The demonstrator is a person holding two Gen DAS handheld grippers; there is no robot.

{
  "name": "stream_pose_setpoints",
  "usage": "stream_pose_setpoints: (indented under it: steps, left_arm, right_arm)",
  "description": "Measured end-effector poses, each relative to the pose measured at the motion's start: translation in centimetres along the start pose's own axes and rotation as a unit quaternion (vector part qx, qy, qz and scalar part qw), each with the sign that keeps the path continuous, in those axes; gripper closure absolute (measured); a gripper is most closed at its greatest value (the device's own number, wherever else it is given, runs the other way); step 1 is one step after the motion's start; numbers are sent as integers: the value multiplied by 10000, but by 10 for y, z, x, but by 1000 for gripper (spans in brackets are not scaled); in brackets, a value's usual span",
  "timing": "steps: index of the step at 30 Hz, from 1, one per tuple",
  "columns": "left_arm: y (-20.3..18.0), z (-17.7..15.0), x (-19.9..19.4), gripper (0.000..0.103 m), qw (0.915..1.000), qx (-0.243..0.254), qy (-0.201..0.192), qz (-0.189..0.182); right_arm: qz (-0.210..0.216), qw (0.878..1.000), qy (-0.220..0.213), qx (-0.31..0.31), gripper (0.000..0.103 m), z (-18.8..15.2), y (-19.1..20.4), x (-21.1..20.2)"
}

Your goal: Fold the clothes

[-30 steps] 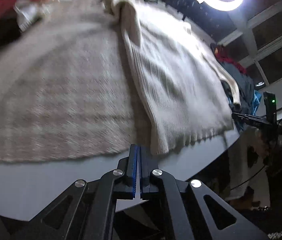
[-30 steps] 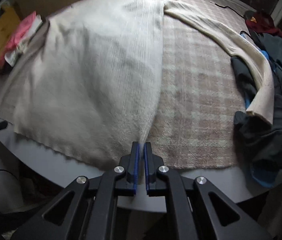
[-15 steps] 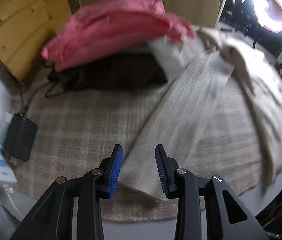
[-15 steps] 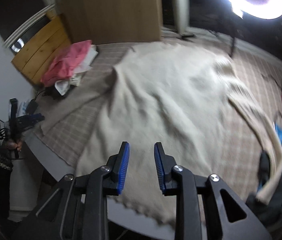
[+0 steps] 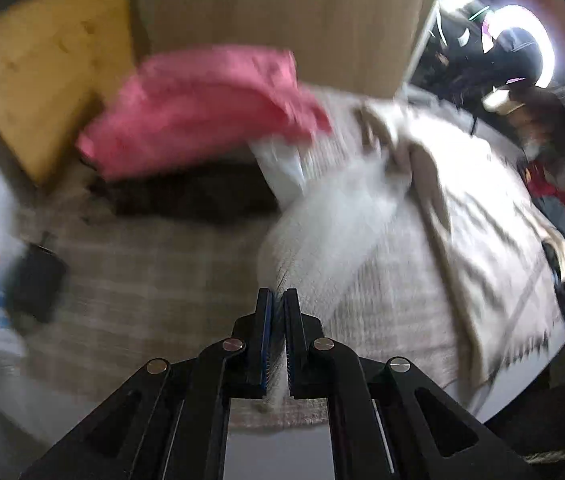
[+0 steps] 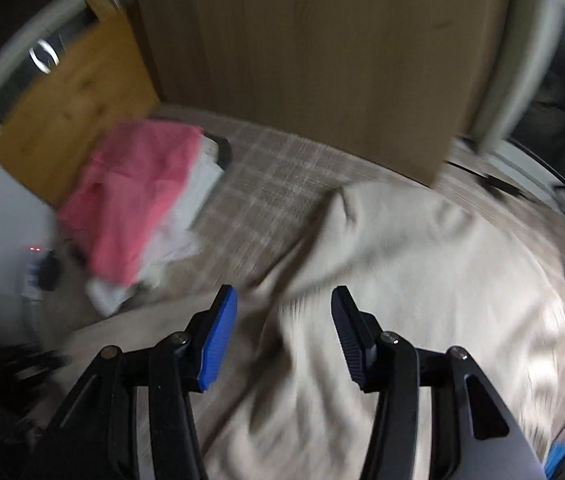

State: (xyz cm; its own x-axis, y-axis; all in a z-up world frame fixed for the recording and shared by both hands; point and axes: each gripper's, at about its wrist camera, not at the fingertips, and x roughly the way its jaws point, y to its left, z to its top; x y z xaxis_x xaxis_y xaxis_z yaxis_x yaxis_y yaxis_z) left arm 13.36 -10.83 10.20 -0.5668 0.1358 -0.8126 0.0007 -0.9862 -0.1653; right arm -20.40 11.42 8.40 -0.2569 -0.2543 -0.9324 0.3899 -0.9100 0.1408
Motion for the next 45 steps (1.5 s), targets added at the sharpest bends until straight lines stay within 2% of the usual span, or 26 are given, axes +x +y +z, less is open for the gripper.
stream_pose_setpoints:
  steps: [3, 9, 13, 16, 19, 20, 21, 22, 24, 26, 28, 29, 33, 36, 44, 45]
  left_arm:
    - [-4, 15, -17, 98, 9998, 54, -108, 185]
    - [-15, 22, -16, 98, 9994, 208, -57, 278]
    - [-18, 25, -19, 98, 9995, 195, -29, 229]
    - [-20, 26, -24, 98, 9995, 249, -19, 203]
    - [-20, 28, -26, 98, 9993, 270, -17, 244]
    - [-18, 30, -27, 98, 9993, 246, -21, 269]
    - [-15, 31, -28, 98, 9993, 211, -29, 299]
    - [-11, 34, -30, 98, 9993, 178, -49, 319]
    - [-4, 42, -41, 98, 9989, 141, -181, 399]
    - [3, 53, -61, 99, 9975, 78, -466, 527]
    - [2, 58, -74, 100, 9960, 78, -716, 533]
    - [-1, 58, -75, 100, 9960, 143, -721, 517]
    - [-16, 57, -54, 100, 9981, 327, -408, 336]
    - [-40, 57, -51, 100, 9976, 548, -403, 109]
    - [-130, 48, -61, 100, 9890, 1357, -368, -460]
    - [-147, 41, -59, 99, 9864, 1466, -268, -686]
  right_arm:
    - [-110, 9967, 794, 88, 55, 32, 2, 69]
    - [-254, 9868, 1582, 238, 55, 53, 5, 126]
    - [-268, 9803, 1908, 440, 54, 62, 5, 143]
    - [-326, 9785, 1981, 483, 55, 69, 9, 148]
    - [-609, 9790, 1948, -12, 55, 65, 26, 150]
    - [-713, 9783, 1933, -216, 60, 64, 33, 150]
    - [-728, 9795, 1864, -243, 69, 64, 33, 147]
    - [-709, 9813, 1776, -205, 96, 64, 32, 143]
    - [-204, 9878, 1521, 260, 96, 70, 17, 130]
    - [439, 9913, 968, 780, 96, 79, -5, 107]
    - [976, 9870, 524, 1168, 96, 80, -24, 94]
    - [1104, 9840, 412, 1338, 96, 78, -32, 93]
    - [1187, 9809, 362, 1501, 96, 63, -40, 111]
    - [1326, 9788, 292, 1536, 96, 57, -47, 114]
    - [1302, 9785, 99, 1594, 96, 47, -97, 74]
    - [1054, 9817, 211, 1575, 96, 43, -107, 68]
